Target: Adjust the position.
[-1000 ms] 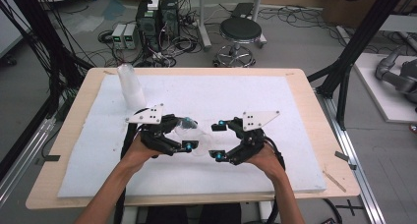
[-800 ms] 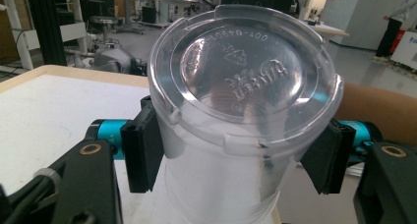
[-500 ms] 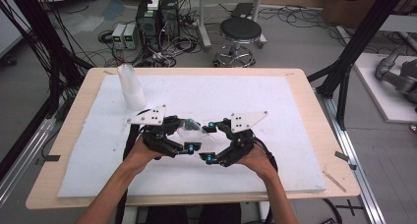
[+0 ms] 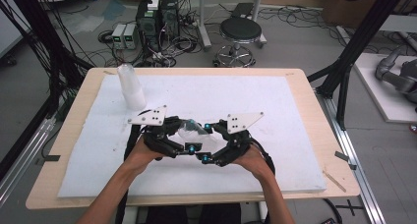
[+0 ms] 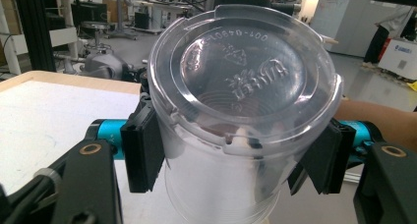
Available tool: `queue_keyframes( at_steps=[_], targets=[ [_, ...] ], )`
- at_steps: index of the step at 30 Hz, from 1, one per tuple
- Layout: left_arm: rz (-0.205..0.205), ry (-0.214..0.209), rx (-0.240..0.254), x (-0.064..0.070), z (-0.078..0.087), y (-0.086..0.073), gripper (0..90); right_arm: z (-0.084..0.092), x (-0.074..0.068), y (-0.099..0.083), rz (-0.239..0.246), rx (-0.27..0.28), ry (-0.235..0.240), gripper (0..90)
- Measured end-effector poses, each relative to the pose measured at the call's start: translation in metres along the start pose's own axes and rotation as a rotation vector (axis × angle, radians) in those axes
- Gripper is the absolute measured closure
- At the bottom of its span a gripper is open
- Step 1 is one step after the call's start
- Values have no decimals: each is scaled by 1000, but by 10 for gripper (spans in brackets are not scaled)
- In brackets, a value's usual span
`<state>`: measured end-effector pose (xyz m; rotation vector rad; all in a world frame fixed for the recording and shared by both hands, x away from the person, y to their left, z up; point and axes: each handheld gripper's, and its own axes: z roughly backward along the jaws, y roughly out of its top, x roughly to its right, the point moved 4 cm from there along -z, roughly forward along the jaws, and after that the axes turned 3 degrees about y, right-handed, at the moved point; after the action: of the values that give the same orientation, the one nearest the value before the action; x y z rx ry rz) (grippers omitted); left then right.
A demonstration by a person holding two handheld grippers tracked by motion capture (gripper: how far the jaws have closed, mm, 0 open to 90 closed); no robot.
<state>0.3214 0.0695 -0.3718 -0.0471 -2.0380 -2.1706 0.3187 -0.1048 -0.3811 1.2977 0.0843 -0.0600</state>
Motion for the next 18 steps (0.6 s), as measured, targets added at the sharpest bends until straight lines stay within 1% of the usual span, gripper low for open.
queue_keyframes(
  at_steps=[2,6,7,8,11,14,18],
  targets=[
    [2,3,3,0,0,0,340,0,0,0,1,0,-3,209],
    [7,2,14,-1,1,0,339,-1,1,-2,-13,-2,1,210],
    [7,2,14,-1,1,0,339,-2,1,-2,-10,-1,1,216],
    [6,3,11,-1,1,0,340,-2,1,-3,-3,-4,-3,249],
    [8,2,12,-1,2,0,339,-2,1,-3,0,2,-7,268],
    [9,0,14,-2,2,-1,339,-2,1,-3,-3,8,-2,271],
    [9,1,13,-2,3,-1,341,-1,1,-3,-4,12,-7,284]
  ],
)
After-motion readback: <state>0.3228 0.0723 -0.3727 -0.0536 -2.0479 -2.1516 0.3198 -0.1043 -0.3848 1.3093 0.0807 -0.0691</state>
